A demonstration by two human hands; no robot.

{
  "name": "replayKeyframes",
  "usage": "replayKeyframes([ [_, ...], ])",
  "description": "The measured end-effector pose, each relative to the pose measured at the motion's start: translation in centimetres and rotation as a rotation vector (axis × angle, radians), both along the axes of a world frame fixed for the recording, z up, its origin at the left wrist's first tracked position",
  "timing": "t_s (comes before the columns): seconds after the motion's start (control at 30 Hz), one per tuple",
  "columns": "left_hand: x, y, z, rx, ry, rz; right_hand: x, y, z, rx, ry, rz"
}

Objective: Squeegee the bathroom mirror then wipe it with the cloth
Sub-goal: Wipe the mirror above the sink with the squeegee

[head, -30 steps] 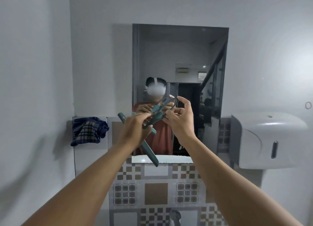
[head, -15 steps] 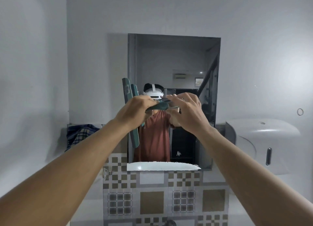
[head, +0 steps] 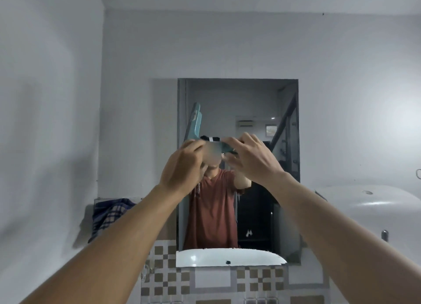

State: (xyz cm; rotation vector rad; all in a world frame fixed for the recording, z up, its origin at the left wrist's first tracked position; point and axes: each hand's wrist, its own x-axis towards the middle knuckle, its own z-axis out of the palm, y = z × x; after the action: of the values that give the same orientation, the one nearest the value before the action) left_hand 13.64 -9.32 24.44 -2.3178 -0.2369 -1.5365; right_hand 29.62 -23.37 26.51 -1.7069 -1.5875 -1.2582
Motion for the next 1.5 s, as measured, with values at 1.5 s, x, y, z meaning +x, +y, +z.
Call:
replayKeyframes([
  [1.5, 6.7, 6.6, -8.2, -0.196, 0.044, 0.244, 3.0, 5.7, 12.4, -0.080, -0.121, -0.180],
])
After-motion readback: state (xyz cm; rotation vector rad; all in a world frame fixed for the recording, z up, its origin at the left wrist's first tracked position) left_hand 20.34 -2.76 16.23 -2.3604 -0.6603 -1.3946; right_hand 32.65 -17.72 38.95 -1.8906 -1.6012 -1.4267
